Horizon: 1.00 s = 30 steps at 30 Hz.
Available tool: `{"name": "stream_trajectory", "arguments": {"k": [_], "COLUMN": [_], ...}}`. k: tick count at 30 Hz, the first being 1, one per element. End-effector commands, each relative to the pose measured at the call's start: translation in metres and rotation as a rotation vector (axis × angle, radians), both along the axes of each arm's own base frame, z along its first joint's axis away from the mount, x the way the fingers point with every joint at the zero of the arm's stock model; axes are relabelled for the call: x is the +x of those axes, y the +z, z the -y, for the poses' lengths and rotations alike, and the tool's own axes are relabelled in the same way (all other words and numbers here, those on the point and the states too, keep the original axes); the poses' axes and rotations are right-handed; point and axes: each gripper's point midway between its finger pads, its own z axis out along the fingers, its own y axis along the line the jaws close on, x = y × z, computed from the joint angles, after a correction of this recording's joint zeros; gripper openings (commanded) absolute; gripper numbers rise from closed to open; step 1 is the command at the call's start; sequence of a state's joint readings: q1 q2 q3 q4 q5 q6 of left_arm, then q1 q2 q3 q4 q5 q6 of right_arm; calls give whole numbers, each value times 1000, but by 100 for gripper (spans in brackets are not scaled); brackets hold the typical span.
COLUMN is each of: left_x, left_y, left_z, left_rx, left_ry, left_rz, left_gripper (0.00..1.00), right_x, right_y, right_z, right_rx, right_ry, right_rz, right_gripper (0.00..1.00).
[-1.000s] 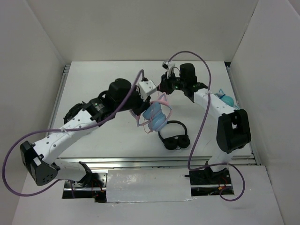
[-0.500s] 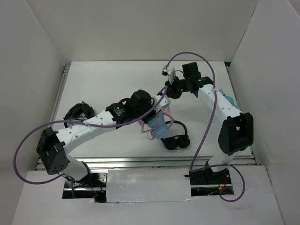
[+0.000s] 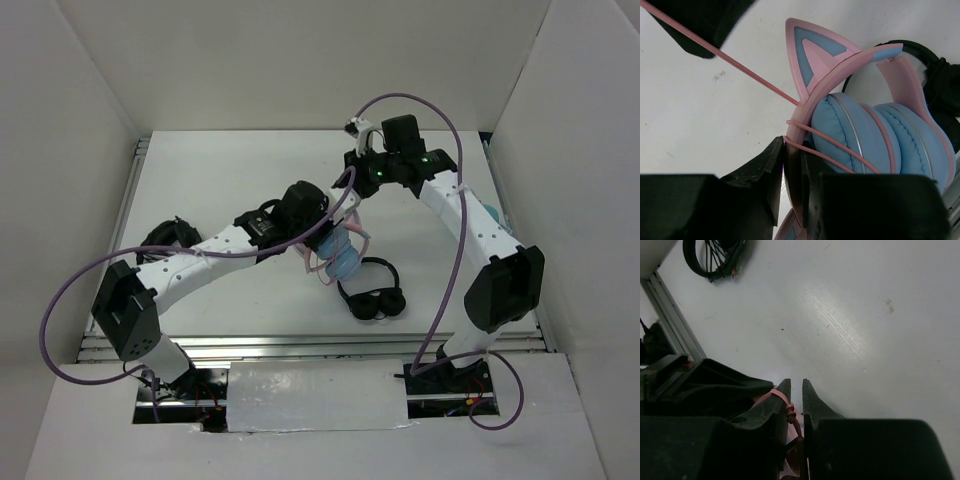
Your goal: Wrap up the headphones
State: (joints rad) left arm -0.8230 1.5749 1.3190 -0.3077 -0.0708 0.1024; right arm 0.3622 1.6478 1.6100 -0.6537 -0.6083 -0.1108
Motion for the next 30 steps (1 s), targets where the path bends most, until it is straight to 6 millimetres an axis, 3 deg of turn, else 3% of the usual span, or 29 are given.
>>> {"name": "stream_trajectory", "arguments": {"k": [1,5,6,9,15,21,30], "left_x": [5,27,30,48,61,77,87], "left_y": [-1,1,0,-2,-4,-2,12], "left_z": [-5,-24,-26,-43,-55,-81,-104], "left_rx": [-67,-185,-209,-261,-305,-350,-436], "left_ry": [56,197,224,305,380,514,569], "left_rz": [-82,-158,-182,-211,-226,-232,-214], "left_gripper": [0,0,0,0,0,0,0], "right_x": [-14,-27,-30,-48,-78,-83,-77], "right_y": [50,44,51,51,29,6,-18], "right_z": [-17,-18,-18,-30,-69,-88,-79], "right_rx": [119,145,167,220,199,132,64], "right_ry": [-74,-145,-151,-90,42,47,-36], "right_rz": [-6,-67,-55,-83,-135,-166,-165], "right_gripper": [1,5,6,6,6,7,22]}}
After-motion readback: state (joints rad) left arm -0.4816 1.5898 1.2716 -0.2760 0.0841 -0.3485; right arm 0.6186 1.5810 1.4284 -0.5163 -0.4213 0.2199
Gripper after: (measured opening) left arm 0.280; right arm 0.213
